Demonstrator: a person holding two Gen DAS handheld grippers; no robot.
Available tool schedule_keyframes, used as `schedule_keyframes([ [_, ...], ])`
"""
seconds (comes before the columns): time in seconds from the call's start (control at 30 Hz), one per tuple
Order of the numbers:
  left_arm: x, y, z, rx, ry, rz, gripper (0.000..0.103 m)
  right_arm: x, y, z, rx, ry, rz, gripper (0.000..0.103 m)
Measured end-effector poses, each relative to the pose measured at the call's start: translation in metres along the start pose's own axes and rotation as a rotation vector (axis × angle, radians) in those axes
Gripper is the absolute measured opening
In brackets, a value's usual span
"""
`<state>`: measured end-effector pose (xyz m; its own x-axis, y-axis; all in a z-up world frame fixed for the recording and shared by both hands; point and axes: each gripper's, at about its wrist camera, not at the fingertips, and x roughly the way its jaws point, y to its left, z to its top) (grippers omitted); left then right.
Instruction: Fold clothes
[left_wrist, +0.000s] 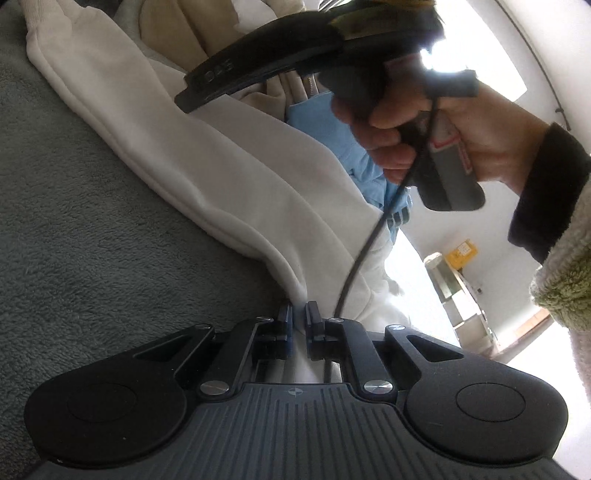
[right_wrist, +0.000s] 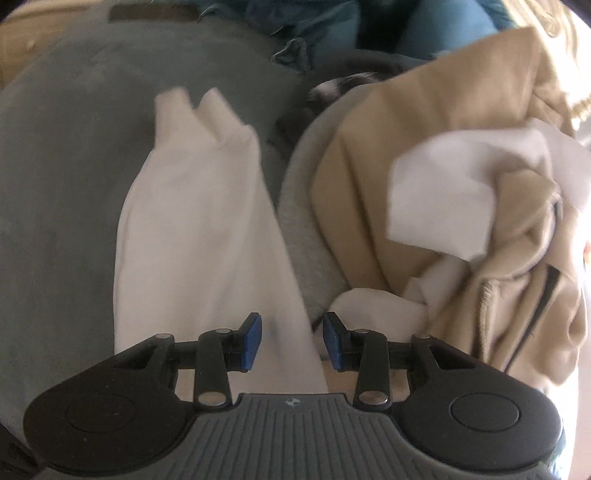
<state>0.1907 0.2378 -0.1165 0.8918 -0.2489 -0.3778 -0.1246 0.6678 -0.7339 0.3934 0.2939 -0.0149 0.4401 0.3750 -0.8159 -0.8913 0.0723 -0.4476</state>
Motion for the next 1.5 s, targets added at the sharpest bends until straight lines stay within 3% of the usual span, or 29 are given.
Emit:
schedule_keyframes([
  [0.1,0.0,0.0,-0.001,-0.002,-0.001,-0.002,0.008,0.008,0.006,0.0,-0.041,0.035,-0.042,0.036],
  [0.17,0.0,0.001,-0.001,-0.004,-0.001,-0.003,0.008,0.009,0.009,0.0,-0.045,0.042,-0.029,0.019],
  [0.27,0.0,0.001,-0.001,-0.007,-0.001,-0.003,0.008,-0.003,0.016,-0.002,-0.089,0.007,-0.07,0.004],
  [0.5,0.001,0.001,-0.003,-0.01,-0.005,0.014,0.008,-0.043,0.008,-0.001,-0.003,-0.206,-0.218,0.001],
  [0.67,0.004,0.0,-0.002,-0.003,-0.004,0.021,0.008,-0.013,0.006,0.006,0.009,-0.193,-0.297,0.001],
  [0.8,0.004,0.0,-0.003,-0.001,-0.005,0.023,0.008,0.005,0.001,0.006,0.051,-0.196,-0.298,0.002],
  [1.07,0.006,-0.002,-0.005,0.003,-0.007,0.024,0.008,-0.026,-0.018,0.003,0.139,-0.317,-0.185,0.007],
  [1.17,0.006,-0.002,-0.006,0.0,-0.008,0.023,0.008,-0.049,-0.029,0.001,0.219,-0.409,-0.169,0.04],
  [1.27,0.008,0.0,-0.003,-0.005,-0.008,0.021,0.008,-0.073,-0.042,0.004,0.294,-0.483,-0.168,0.041],
  [1.43,0.014,0.004,0.004,-0.011,-0.003,-0.003,0.007,-0.146,-0.055,-0.015,0.347,-0.521,-0.257,0.041],
  [1.5,0.015,0.006,0.013,-0.001,-0.006,-0.05,0.017,-0.191,-0.054,-0.042,0.387,-0.497,-0.319,0.041],
])
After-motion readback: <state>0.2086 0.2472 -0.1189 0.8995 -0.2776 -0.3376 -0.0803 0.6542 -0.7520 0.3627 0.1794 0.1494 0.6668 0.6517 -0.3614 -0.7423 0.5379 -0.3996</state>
